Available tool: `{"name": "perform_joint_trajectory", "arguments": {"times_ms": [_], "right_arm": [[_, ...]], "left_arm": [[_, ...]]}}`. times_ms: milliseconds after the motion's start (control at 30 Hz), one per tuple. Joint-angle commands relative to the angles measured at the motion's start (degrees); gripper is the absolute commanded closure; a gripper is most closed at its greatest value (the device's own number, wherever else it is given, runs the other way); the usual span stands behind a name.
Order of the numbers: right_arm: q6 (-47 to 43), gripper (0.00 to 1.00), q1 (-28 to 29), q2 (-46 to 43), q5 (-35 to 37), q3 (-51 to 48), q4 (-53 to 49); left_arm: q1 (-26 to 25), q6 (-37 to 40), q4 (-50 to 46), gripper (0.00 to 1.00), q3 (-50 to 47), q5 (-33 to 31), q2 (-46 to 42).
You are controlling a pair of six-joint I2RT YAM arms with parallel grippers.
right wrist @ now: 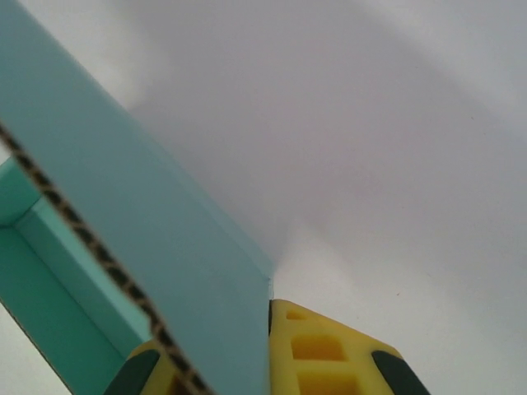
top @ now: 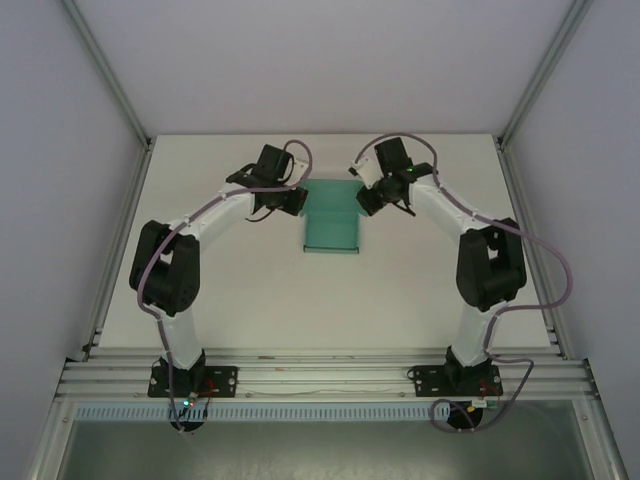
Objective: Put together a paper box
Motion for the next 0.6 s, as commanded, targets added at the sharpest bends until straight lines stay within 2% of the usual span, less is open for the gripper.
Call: {"name": "perform_joint_trajectory", "arguments": {"times_ms": [0,133,267,400,567], "right_arm": [[17.1,0.95,2.8,-2.7,7.0,-0.6,8.2],[30.7,0.97,4.8,-3.2,15.1,-2.5,13.6],[39.4,0.98,6.0,-3.1,17.4,-4.3,18.5],[45.7,0.98,7.1,-2.9,20.4,-6.7,23.8],[47.9,0.98,8.1,-1.5,19.4,-7.4,26.9]], "left_arm": [[-0.9,-8.2,4.5,1.00,-1.5,-4.0,-1.6],[-2.4,-13.0,6.7,1.00,-1.8,-5.4,-1.2],[-3.8,-16.0,9.2,1.00,-2.7,-4.8,-1.8],[-4.3,-20.6,13.2,1.00,-4.5,-5.2,-1.7],[-4.4,-26.2,16.8,1.00,-4.1,-4.9,1.0]]}}
